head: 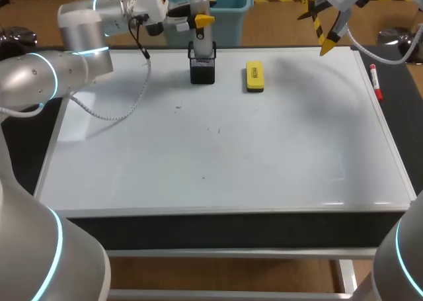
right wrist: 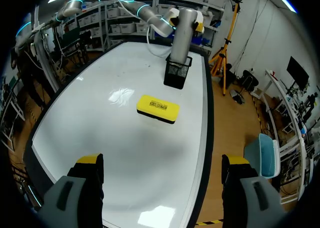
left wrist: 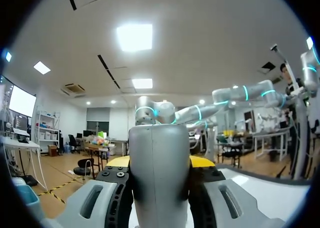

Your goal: Pick up the inspection probe, press it on each red-marked spot on the whiteboard one by one, put down the probe, pick up the eraser, and wipe off all the red marks.

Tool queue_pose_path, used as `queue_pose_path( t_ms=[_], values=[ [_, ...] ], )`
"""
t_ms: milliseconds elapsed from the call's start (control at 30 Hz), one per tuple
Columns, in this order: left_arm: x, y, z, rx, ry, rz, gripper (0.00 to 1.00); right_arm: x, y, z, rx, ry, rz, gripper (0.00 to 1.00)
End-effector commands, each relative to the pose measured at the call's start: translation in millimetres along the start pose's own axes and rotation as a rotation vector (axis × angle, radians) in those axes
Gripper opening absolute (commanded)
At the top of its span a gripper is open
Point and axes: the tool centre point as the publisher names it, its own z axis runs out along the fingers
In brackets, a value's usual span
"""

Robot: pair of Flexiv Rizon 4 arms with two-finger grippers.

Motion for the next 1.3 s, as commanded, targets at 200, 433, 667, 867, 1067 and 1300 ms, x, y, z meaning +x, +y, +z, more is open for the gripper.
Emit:
queue_pose_path(
  t_ms=[200, 433, 667, 867, 1067, 1300],
  values=[
    [-1.6, 18.6, -4, 0.015, -0.013, -0.003, 0.00, 0, 1, -1, 0.006, 0.003, -0.001, 1.00],
    [-1.7, 31.9, -7, -0.002, -0.009, -0.006, 0.00, 0, 1, -1, 0.006, 0.003, -0.001, 1.00],
    [-6.0, 46.8, -12, -0.024, -0.018, -0.020, 0.00, 0, 1, -1, 0.006, 0.003, -0.001, 1.00],
    [-9.0, 57.5, -15, -0.032, -0.018, -0.022, 0.00, 0, 1, -1, 0.006, 0.003, -0.001, 1.00],
    [-10.5, 64.0, -16, -0.016, -0.009, -0.001, 0.00, 0, 1, -1, 0.006, 0.003, -0.001, 1.00],
    [-12.2, 68.5, -16, -0.017, -0.003, 0.009, 0.00, 0, 1, -1, 0.006, 0.003, -0.001, 1.00]
  ],
)
